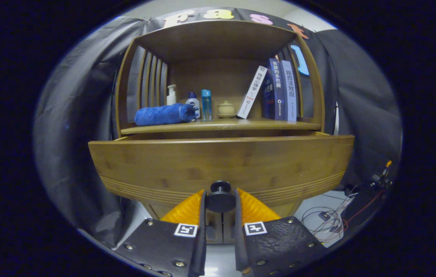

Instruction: Pull open the drawer, take out the items inside it, and place them on the countertop above the cabinet.

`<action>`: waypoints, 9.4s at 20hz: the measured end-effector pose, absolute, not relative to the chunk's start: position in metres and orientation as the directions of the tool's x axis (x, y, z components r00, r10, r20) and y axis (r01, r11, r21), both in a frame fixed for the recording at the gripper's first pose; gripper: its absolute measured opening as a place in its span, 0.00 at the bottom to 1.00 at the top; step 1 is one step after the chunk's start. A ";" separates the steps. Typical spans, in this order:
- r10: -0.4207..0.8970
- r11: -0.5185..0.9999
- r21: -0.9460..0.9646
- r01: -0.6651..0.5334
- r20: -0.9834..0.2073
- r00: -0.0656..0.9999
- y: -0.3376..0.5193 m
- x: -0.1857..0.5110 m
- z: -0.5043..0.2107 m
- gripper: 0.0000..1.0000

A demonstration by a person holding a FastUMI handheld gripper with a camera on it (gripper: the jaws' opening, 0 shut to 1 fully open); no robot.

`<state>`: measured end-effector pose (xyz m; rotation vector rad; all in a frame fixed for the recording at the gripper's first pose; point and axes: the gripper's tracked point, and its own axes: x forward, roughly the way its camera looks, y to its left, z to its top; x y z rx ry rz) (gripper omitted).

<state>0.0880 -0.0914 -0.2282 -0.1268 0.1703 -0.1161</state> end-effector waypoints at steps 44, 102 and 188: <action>-0.186 0.981 -0.067 0.184 -0.031 0.982 -0.060 0.102 -0.035 0.98; -0.053 0.998 -0.047 0.041 -0.297 0.953 -0.049 0.110 -0.055 0.13; -0.115 0.987 -0.110 0.113 -0.015 0.993 -0.022 -0.074 -0.060 0.99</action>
